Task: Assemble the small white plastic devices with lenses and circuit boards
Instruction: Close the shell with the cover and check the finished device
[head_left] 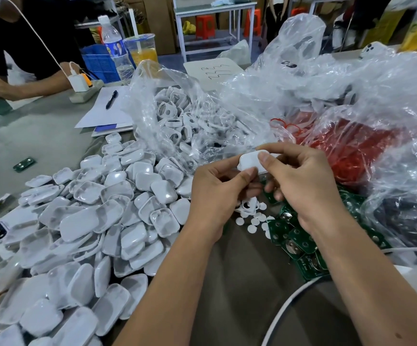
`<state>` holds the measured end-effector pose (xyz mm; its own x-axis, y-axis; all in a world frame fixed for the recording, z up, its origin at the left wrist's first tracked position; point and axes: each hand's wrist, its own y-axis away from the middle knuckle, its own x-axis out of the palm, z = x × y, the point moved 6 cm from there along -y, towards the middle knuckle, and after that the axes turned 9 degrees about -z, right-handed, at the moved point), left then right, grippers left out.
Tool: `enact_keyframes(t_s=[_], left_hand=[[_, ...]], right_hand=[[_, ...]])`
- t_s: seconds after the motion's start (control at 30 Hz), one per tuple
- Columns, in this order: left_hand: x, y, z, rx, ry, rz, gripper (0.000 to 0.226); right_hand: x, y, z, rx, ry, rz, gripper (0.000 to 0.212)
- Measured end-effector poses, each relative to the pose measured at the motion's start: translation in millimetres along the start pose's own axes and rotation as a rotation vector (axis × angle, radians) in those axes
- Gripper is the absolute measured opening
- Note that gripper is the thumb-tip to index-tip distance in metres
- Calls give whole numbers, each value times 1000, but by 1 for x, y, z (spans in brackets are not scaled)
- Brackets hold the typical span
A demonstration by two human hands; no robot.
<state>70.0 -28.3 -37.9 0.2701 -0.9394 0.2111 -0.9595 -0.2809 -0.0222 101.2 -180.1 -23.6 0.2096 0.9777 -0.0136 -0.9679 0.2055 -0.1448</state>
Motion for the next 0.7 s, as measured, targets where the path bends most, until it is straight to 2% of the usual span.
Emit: enact_keyframes(t_s=[0.07, 0.37, 0.7], left_hand=[[-3, -1, 2, 5, -19, -21, 21], [-5, -6, -2, 82, 10, -85, 24], [-1, -3, 3, -24, 75, -76, 16]], right_hand=[[1, 1, -1, -11, 50, 23, 11], [6, 4, 1, 14, -47, 77, 9], [7, 4, 2, -19, -25, 70, 10]])
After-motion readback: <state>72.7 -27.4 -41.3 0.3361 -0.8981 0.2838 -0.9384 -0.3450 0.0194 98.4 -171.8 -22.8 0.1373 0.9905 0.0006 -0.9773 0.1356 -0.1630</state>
